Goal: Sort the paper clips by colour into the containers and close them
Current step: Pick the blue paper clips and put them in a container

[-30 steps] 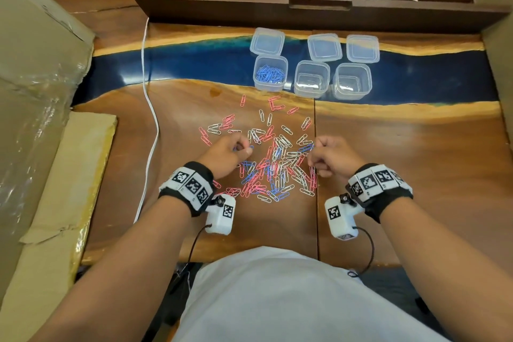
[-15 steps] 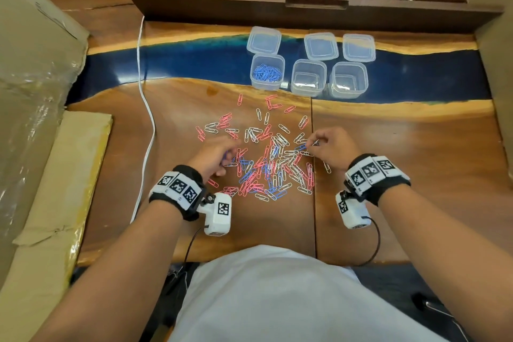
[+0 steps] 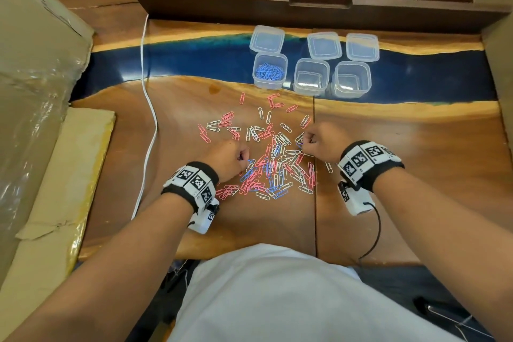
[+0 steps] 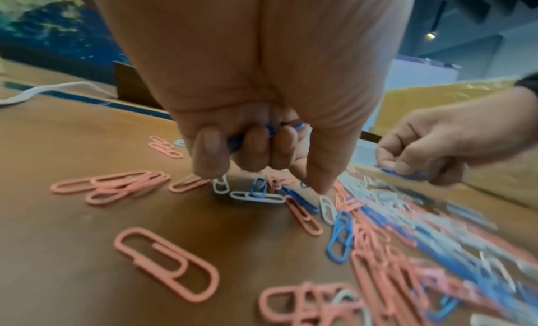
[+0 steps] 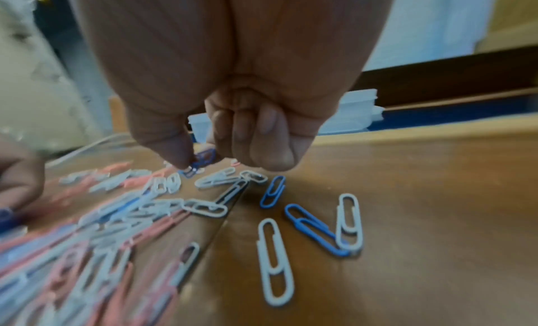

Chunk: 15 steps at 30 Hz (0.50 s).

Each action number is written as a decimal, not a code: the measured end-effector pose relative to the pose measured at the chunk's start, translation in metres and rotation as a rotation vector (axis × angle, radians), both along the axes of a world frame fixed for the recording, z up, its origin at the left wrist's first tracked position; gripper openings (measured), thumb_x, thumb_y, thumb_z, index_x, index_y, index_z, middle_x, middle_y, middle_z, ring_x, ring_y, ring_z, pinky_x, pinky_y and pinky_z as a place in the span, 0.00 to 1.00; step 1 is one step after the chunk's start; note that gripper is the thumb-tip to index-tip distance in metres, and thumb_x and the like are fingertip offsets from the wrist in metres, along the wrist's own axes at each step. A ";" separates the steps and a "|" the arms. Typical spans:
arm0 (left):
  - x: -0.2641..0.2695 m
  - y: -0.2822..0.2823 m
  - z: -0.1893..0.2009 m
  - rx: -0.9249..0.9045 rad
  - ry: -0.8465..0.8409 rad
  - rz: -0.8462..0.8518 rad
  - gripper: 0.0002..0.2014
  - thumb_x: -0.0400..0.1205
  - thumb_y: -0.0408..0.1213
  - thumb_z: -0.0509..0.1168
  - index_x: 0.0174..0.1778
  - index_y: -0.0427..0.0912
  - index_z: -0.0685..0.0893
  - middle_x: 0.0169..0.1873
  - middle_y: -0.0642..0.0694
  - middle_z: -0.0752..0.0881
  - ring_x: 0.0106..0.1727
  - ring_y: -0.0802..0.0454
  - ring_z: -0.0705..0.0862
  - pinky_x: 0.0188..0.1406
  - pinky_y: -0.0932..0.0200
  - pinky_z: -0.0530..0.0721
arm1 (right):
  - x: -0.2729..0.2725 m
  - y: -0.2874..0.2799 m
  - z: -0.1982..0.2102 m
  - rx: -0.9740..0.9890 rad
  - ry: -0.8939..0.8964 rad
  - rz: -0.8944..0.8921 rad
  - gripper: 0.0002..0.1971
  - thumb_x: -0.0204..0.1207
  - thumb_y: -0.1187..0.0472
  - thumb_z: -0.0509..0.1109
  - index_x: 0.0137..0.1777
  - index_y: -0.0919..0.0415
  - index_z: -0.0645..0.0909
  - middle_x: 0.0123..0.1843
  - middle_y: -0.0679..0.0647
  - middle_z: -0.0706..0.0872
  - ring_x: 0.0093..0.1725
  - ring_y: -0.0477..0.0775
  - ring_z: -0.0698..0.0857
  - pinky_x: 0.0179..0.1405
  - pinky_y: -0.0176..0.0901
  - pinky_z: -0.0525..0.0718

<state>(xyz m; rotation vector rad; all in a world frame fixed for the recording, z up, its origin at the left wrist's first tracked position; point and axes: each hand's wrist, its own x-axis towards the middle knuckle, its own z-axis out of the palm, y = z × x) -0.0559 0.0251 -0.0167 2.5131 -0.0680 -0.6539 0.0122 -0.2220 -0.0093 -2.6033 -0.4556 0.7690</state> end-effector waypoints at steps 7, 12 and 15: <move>-0.008 0.004 0.000 -0.660 0.258 0.610 0.12 0.80 0.25 0.60 0.33 0.44 0.72 0.25 0.49 0.71 0.24 0.54 0.65 0.19 0.67 0.63 | -0.019 -0.015 0.004 0.493 0.394 -0.476 0.08 0.81 0.66 0.64 0.40 0.63 0.78 0.30 0.53 0.73 0.24 0.46 0.66 0.17 0.33 0.67; -0.022 0.011 0.003 -0.968 0.296 0.830 0.15 0.71 0.16 0.53 0.26 0.41 0.64 0.25 0.43 0.76 0.21 0.52 0.68 0.17 0.62 0.63 | -0.031 -0.010 0.005 0.789 0.574 -0.696 0.08 0.78 0.78 0.62 0.42 0.66 0.75 0.31 0.59 0.81 0.20 0.46 0.68 0.14 0.34 0.64; -0.028 0.015 -0.002 -0.987 0.297 0.926 0.15 0.66 0.16 0.50 0.25 0.42 0.62 0.25 0.40 0.72 0.20 0.52 0.64 0.18 0.63 0.59 | -0.038 -0.010 0.000 0.797 0.634 -0.734 0.09 0.78 0.78 0.59 0.50 0.66 0.77 0.30 0.59 0.81 0.20 0.49 0.72 0.13 0.36 0.69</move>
